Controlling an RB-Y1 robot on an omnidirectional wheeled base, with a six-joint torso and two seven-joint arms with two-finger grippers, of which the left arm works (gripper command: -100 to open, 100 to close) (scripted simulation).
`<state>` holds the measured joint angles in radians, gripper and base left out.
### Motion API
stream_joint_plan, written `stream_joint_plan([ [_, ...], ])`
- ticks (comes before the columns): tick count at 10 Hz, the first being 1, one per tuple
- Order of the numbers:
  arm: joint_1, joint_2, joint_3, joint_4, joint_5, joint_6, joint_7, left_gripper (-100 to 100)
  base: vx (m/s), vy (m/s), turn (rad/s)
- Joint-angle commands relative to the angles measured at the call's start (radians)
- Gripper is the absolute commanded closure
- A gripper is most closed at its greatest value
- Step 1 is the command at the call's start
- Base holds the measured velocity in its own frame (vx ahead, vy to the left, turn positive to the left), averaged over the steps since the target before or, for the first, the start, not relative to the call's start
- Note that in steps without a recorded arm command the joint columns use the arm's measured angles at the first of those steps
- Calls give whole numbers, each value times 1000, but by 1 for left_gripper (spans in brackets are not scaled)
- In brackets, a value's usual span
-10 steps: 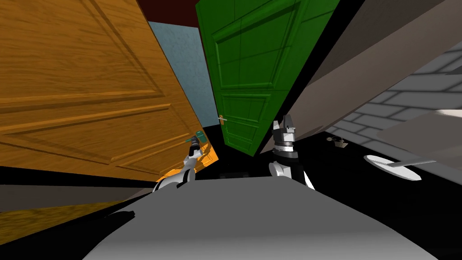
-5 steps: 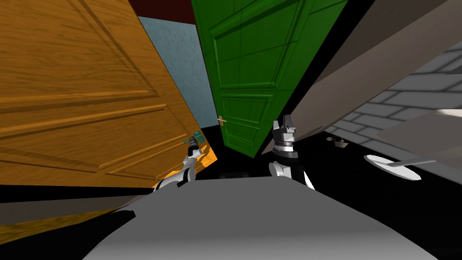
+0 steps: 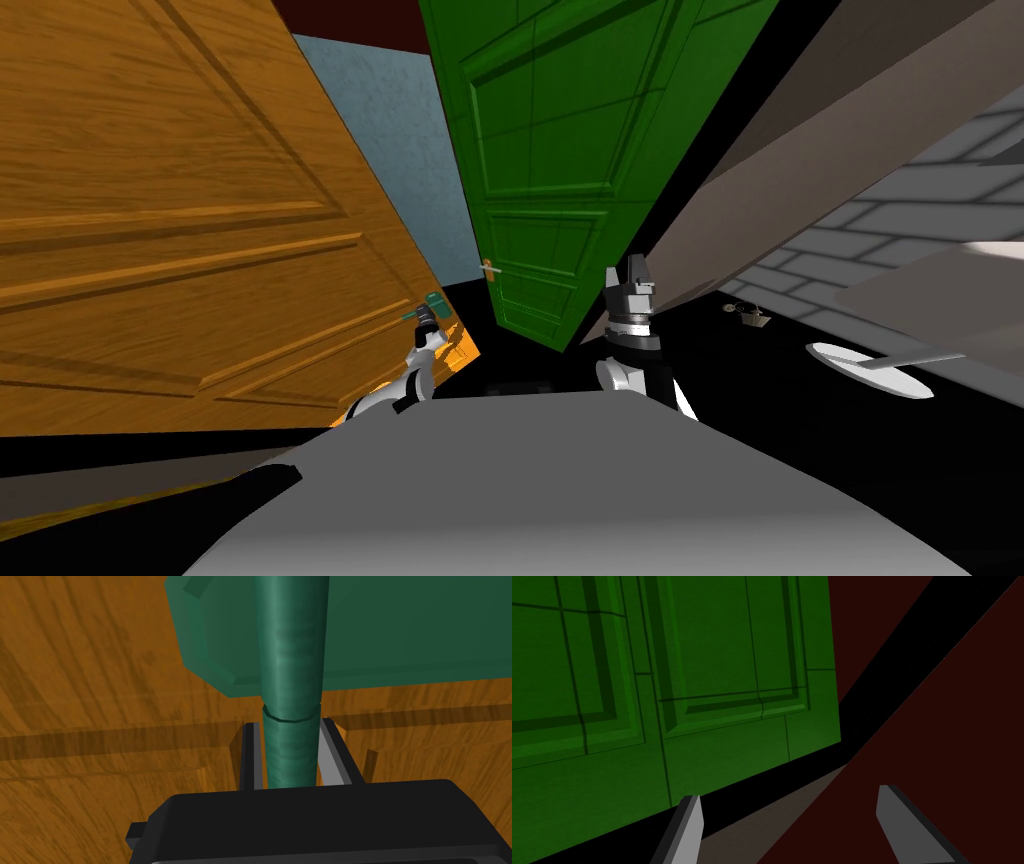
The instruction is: Push the door open
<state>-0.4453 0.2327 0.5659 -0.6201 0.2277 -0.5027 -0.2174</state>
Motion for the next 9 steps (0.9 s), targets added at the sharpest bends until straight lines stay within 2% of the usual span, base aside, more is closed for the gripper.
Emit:
stream_joint_plan([
  [1, -6, 7, 40, -6, 8, -15, -30, 100, 90, 8, -24],
  [6, -28, -6, 130, 20, 27, -31, -104, 100, 101, 25, -22],
  [7, -28, -6, 130, 20, 27, -31, -104, 100, 61, 18, -1],
  [8, -36, -11, 162, 29, 33, -36, -130, 100, 84, 17, -37],
  [9, -39, -13, 177, 33, 36, -39, -142, 100, 111, 27, -19],
])
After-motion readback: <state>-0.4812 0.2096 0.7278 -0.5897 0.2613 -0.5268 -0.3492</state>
